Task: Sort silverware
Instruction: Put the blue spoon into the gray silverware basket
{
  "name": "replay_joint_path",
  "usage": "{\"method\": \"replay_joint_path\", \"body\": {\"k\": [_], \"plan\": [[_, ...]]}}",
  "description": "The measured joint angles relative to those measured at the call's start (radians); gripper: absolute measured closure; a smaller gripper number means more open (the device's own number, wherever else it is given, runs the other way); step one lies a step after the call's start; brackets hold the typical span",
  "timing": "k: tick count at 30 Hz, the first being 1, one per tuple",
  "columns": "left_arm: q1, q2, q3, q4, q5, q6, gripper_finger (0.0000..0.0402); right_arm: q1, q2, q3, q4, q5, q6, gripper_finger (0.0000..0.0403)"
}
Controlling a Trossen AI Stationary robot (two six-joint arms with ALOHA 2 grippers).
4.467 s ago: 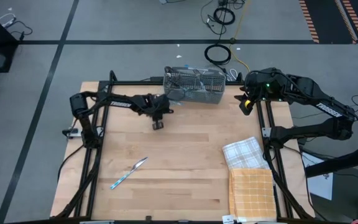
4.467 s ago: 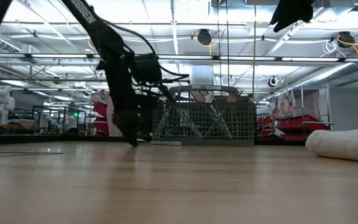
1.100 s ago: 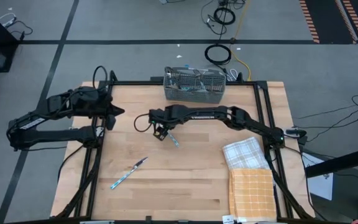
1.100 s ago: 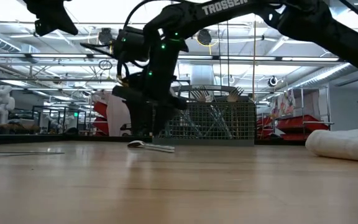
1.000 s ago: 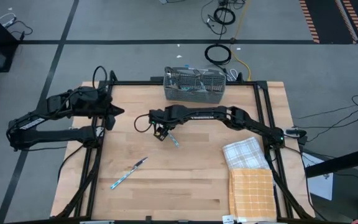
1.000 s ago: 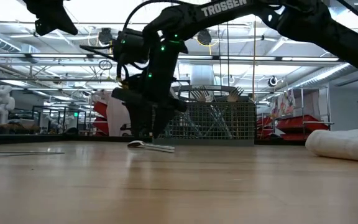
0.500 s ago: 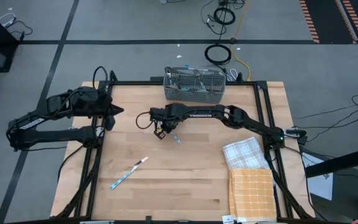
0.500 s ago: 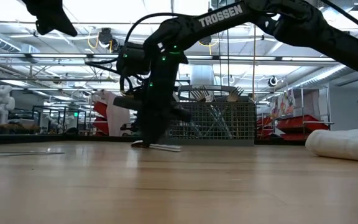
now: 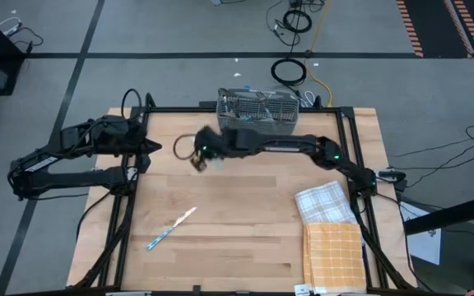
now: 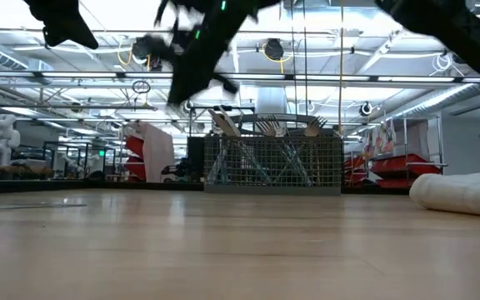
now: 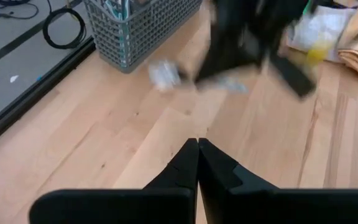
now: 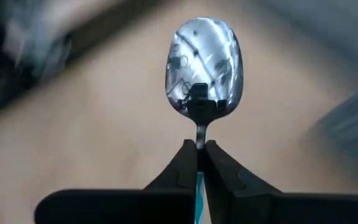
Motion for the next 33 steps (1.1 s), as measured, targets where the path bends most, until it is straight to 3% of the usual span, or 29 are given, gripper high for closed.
{"method": "replay_joint_path", "body": {"k": [4,6,10,16,25,29,33], "plan": [[0.000,-0.025,0.000,0.004,-0.023,-0.005,0.0391,-0.013,-0.116,0.000,0.193,0.367,-0.219,0.0402],[0.000,-0.038,0.000,0.009,-0.053,-0.004,0.0391,-0.032,-0.162,0.002,0.373,0.435,-0.410,0.0402],[0.000,-0.070,0.000,0.011,-0.118,0.000,0.0391,-0.090,-0.196,-0.011,0.673,0.268,-0.651,0.0403],[0.000,-0.124,0.000,0.011,-0.152,-0.001,0.0391,-0.175,-0.176,-0.045,0.731,0.068,-0.681,0.0403],[0.000,-0.182,0.000,0.010,-0.187,-0.008,0.0391,-0.259,-0.202,-0.340,1.125,0.042,-0.582,0.0403],[0.000,-0.190,0.001,0.007,-0.193,-0.007,0.0391,-0.278,-0.257,-0.554,1.312,0.063,-0.533,0.0403],[0.000,-0.193,0.001,0.006,-0.216,0.007,0.0391,-0.288,-0.339,-0.812,1.553,0.157,-0.479,0.0403]]}}
